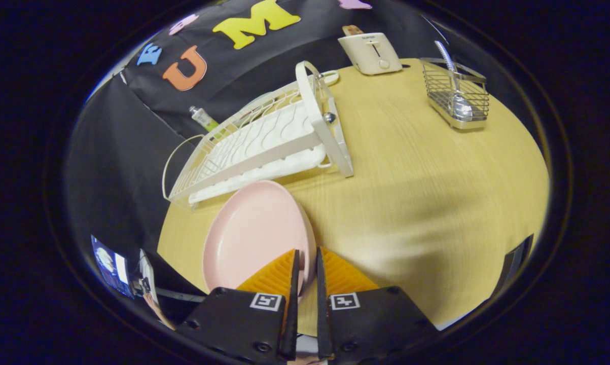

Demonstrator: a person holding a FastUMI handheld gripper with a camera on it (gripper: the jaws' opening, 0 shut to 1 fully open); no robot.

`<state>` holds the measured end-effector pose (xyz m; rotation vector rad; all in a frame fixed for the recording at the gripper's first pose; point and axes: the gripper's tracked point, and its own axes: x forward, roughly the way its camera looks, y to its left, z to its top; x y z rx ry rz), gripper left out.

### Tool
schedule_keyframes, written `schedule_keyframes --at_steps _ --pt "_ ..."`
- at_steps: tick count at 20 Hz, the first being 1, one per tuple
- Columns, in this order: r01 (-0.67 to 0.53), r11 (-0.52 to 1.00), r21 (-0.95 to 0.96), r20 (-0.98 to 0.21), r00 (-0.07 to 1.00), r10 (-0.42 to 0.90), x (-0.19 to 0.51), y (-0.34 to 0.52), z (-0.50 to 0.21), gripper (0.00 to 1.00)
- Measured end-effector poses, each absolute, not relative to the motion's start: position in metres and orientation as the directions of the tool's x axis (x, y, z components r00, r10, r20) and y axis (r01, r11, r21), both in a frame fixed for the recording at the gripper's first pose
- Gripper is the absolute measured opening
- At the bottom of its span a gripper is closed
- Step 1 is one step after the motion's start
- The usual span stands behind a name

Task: Take the plate from the dish rack, then take the spoon from the basket and place it into the plate.

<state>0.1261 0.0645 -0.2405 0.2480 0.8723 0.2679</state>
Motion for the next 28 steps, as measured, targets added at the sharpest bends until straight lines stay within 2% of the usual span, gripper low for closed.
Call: schedule_keyframes --at_steps 1,3,4,7,9,10,19,23,28 --pt "-0.131 0.946 0.298 -0.702 0.641 0.310 0.128 0.059 -0.239 0.19" --pt "-0.145 0.953 0.266 -0.676 0.677 0.292 0.131 0.053 -0.234 0.26" --pt "-0.146 0.959 0.243 -0.655 0.705 0.273 0.133 0.048 -0.227 0.42" --pt "-0.243 0.956 0.163 -0.544 0.786 0.293 0.137 0.039 -0.201 0.67" --pt "-0.218 0.969 0.117 -0.486 0.838 0.247 0.140 0.021 -0.189 0.93" --pt "-0.194 0.975 0.105 -0.467 0.856 0.221 0.144 0.010 -0.184 0.96" --pt "-0.073 0.993 0.097 -0.268 0.958 0.097 0.206 -0.093 -0.104 0.97" --pt "-0.006 0.993 0.115 -0.277 0.960 0.038 0.249 -0.135 -0.097 0.96" --pt "0.023 0.988 0.152 -0.264 0.964 0.018 0.297 -0.157 -0.079 0.90"
